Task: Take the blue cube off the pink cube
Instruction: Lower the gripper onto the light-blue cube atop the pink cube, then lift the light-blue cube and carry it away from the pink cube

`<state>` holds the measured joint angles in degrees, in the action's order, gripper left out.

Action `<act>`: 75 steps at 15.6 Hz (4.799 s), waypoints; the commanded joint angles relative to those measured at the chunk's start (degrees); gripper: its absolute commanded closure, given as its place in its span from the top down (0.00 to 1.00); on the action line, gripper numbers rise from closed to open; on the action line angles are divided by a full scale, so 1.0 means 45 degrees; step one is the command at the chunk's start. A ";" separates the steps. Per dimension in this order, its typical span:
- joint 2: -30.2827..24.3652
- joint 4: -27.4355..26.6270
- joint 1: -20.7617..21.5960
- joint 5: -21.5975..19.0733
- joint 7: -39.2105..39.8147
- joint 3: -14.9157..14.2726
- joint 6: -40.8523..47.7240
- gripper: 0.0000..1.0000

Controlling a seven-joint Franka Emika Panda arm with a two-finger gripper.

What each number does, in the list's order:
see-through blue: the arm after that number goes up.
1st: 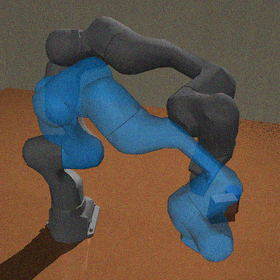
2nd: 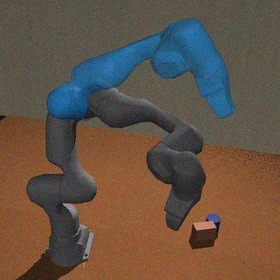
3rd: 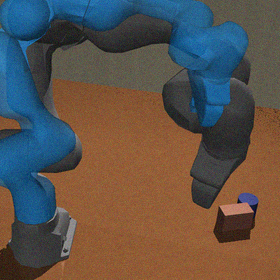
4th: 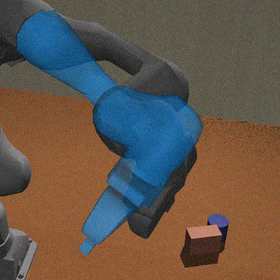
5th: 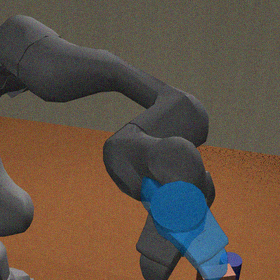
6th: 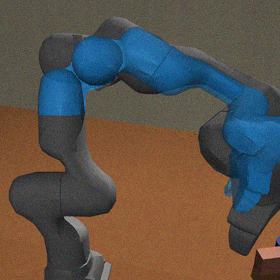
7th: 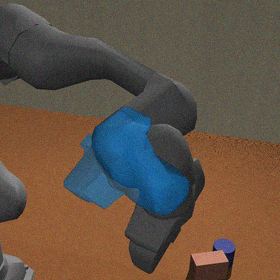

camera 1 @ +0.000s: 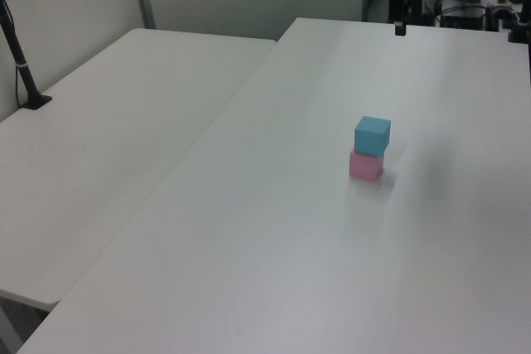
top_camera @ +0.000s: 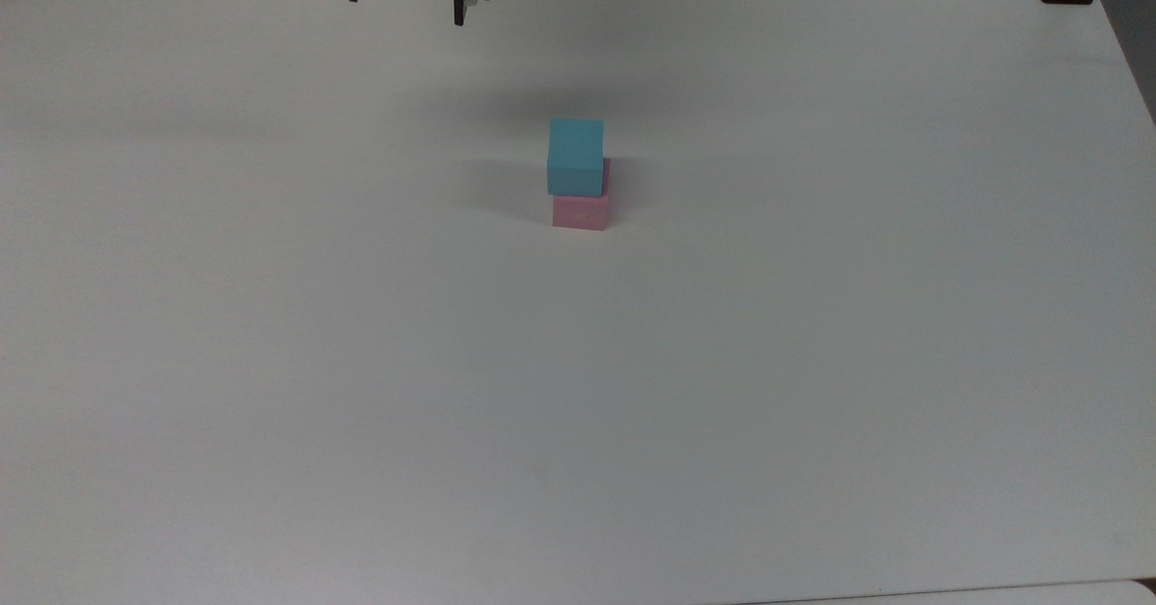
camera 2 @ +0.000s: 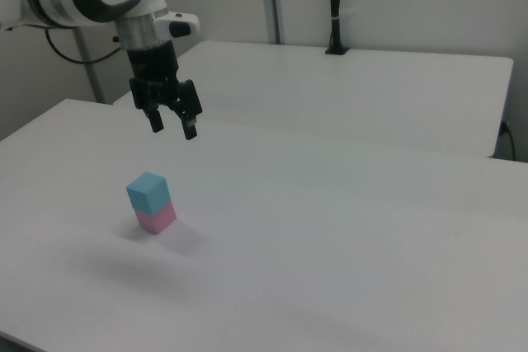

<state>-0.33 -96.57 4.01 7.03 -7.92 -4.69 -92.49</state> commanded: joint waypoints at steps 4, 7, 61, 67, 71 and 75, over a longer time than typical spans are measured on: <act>0.0677 0.0229 0.0750 -0.0527 0.0080 -0.0050 -0.0110 1.00; 0.0678 0.0229 0.0731 -0.0527 0.0099 -0.0070 -0.0091 1.00; 0.2379 -0.4033 0.1863 -0.0527 0.6470 -0.5735 -0.4040 1.00; 0.1226 0.0380 0.1453 -0.0488 0.2873 -0.2906 0.0626 1.00; 0.0504 0.1166 0.0987 -0.0527 0.1415 -0.1246 0.1393 1.00; 0.0228 0.1186 0.1004 -0.0508 0.0881 -0.1007 0.1823 1.00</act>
<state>1.31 -91.24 9.59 3.94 -2.04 -10.27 -85.85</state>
